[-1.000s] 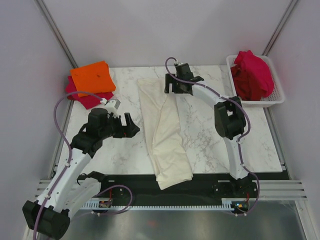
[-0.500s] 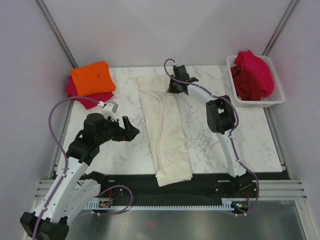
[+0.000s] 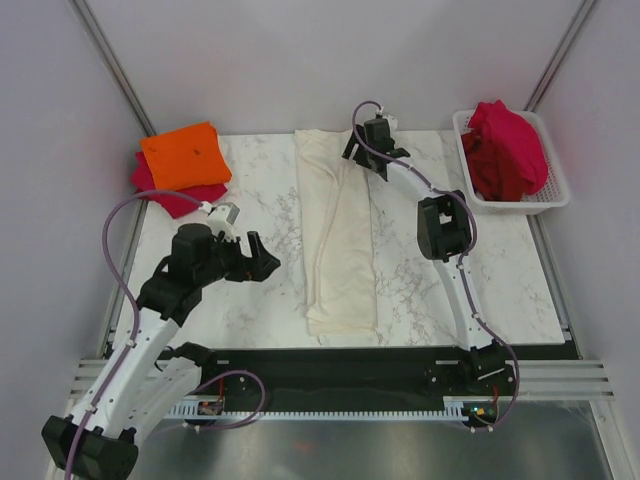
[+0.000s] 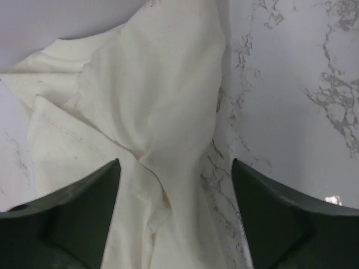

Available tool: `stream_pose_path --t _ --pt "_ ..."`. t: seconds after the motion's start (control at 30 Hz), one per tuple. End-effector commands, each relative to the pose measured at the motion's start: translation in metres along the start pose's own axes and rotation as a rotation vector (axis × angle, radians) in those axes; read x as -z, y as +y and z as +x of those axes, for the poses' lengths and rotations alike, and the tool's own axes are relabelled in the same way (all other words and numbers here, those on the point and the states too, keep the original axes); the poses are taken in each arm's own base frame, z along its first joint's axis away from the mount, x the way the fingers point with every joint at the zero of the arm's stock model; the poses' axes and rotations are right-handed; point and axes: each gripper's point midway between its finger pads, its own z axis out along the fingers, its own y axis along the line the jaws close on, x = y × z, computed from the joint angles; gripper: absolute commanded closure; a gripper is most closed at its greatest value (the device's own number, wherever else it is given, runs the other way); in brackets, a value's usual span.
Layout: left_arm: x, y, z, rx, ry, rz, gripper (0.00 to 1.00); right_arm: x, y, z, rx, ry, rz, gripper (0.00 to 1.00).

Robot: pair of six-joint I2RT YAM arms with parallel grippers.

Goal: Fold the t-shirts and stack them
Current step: Fold the tshirt

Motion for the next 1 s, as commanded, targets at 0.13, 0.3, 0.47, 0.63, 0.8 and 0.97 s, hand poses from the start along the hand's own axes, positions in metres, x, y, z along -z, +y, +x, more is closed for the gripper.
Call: stream_pose_path --t 0.13,0.3,0.47,0.63,0.8,0.97 --pt "-0.017 -0.008 0.006 -0.039 0.075 0.031 0.01 0.04 -0.011 -0.039 0.083 0.0 -0.013 0.02" --pt "-0.035 -0.022 0.044 -0.075 0.231 0.072 0.01 0.14 -0.007 -0.092 0.106 -0.078 -0.014 0.02" --pt "-0.042 -0.02 0.074 -0.084 0.326 0.07 0.01 0.23 -0.017 -0.026 0.13 0.043 -0.046 0.05" --pt "-0.043 -0.005 0.107 -0.071 0.414 0.039 0.01 0.29 -0.019 0.08 0.203 0.205 -0.074 0.23" --pt "-0.048 0.003 0.147 -0.077 0.561 0.01 0.01 0.344 0.027 0.141 0.281 0.293 -0.211 0.41" --pt "-0.048 0.007 0.162 -0.08 0.618 -0.002 0.01 0.36 0.057 0.188 0.343 0.37 -0.264 0.45"
